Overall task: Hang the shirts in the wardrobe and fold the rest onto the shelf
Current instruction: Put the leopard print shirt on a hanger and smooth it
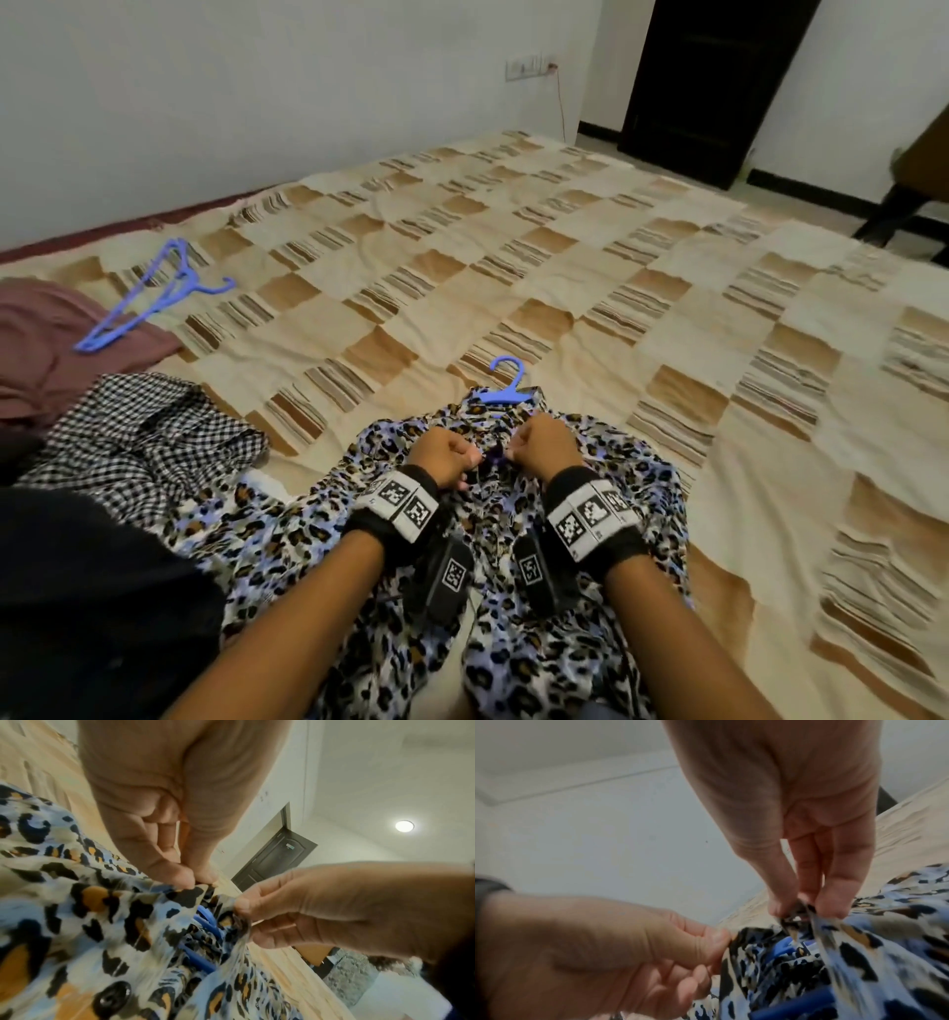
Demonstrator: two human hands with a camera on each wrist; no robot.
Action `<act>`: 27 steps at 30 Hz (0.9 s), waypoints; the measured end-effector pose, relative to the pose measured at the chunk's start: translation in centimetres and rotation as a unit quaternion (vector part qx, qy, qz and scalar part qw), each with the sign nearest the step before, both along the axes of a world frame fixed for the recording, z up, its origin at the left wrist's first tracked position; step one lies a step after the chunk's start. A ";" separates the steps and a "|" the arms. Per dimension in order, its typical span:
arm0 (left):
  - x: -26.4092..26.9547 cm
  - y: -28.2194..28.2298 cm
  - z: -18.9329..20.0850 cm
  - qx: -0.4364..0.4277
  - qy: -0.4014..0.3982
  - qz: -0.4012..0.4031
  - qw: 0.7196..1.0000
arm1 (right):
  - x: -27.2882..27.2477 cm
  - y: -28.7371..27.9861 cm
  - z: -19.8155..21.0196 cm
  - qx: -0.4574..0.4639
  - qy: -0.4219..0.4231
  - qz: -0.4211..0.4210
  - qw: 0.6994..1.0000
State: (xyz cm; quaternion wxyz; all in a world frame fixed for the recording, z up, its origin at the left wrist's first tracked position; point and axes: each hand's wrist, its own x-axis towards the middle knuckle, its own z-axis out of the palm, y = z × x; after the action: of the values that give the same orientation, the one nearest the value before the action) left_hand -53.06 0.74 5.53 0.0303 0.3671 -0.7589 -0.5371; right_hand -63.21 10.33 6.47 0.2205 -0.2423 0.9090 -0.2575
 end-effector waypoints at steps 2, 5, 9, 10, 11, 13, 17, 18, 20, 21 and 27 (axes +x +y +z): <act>1.2 0.4 0.5 -0.006 0.003 0.000 1.000 | 0.6 1.1 0.7 -0.052 -0.069 -0.014 0.996; 2.9 1.1 0.8 -0.026 0.007 -0.002 1.000 | 1.5 2.5 1.9 -0.116 -0.180 -0.036 0.976; 4.5 2.1 0.0 -0.024 0.003 0.010 1.000 | 2.9 2.9 2.2 -0.086 -0.130 -0.002 0.988; 4.8 2.4 -0.3 -0.024 0.003 0.011 1.000 | 3.3 2.9 2.0 -0.070 -0.114 0.000 0.991; 5.0 2.6 -0.6 -0.026 0.004 0.010 1.000 | 3.5 2.9 1.7 -0.060 -0.102 -0.002 0.993; 5.3 3.0 -0.9 -0.030 0.016 0.013 0.999 | 4.0 3.1 1.0 -0.052 -0.062 -0.024 0.996; 6.5 3.4 -1.1 0.028 0.094 0.059 0.993 | 5.5 3.0 0.0 -0.073 0.036 -0.041 0.996; 7.0 3.5 -1.4 0.048 0.114 0.073 0.990 | 6.0 2.7 -0.4 -0.085 0.033 -0.031 0.995; 7.8 3.9 -1.6 0.078 0.139 0.093 0.983 | 6.9 2.3 -0.8 -0.113 0.020 -0.010 0.993; 8.1 4.2 -2.1 0.090 0.141 0.098 0.981 | 7.3 2.2 -1.3 -0.122 0.014 -0.003 0.992; 7.1 4.4 -4.0 0.136 0.117 0.093 0.979 | 7.3 3.2 -3.1 -0.159 -0.015 0.003 0.987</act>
State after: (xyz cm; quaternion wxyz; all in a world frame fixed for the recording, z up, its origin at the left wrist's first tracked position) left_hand -45.96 5.11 1.55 0.1187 0.3716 -0.6324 -0.6692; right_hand -55.91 13.49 3.34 0.1939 -0.2732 0.8524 -0.4014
